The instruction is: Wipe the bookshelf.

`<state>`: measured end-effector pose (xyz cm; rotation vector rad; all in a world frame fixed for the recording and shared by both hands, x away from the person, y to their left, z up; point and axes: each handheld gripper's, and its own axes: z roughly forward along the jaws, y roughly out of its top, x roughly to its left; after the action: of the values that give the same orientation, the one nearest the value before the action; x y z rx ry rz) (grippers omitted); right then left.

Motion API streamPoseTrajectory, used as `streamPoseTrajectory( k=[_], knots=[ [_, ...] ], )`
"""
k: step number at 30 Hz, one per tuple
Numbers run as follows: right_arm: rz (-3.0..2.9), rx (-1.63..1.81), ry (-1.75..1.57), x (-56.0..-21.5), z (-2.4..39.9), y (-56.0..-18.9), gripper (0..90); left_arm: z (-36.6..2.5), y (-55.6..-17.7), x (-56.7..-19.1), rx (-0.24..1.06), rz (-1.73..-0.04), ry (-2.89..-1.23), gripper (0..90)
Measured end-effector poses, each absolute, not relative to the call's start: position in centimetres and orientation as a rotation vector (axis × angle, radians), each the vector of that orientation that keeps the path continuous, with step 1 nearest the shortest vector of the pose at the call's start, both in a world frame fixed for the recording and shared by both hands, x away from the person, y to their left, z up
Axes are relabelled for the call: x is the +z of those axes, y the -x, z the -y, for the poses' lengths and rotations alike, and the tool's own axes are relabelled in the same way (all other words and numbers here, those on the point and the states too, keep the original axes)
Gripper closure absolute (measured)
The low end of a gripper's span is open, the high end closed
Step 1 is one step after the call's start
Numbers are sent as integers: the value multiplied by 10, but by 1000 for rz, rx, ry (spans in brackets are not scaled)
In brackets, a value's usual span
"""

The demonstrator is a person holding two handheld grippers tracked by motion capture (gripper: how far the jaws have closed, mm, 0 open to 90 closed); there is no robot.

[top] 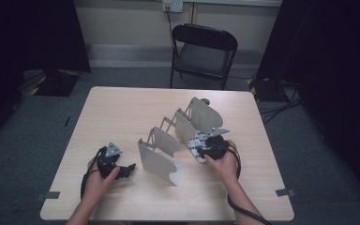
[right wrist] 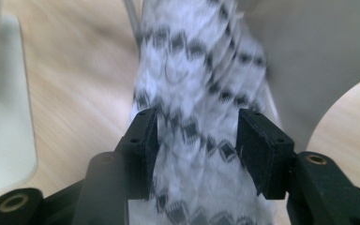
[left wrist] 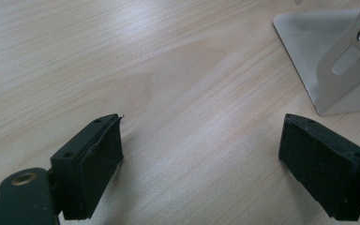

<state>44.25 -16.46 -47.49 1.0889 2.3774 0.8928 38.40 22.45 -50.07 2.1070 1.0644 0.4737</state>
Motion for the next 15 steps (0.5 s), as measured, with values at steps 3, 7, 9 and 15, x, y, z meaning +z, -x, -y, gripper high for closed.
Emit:
streamPoseTrajectory(
  k=[3,7,9,15],
  knots=[
    [-2372,917,-1118,-483,166,-441,591,-224,-384,-501,474,-1066,-2105,134],
    [-2377,919,-1122,-480,166,-443,774,-225,-384,-501,474,-1064,-2107,134],
    [-2375,912,-1135,-476,166,-443,796,-224,-384,-501,473,-1065,-2105,134],
    [-2340,942,-1115,-456,167,-443,807,-224,-384,-501,474,-1065,-2105,134]
  ],
)
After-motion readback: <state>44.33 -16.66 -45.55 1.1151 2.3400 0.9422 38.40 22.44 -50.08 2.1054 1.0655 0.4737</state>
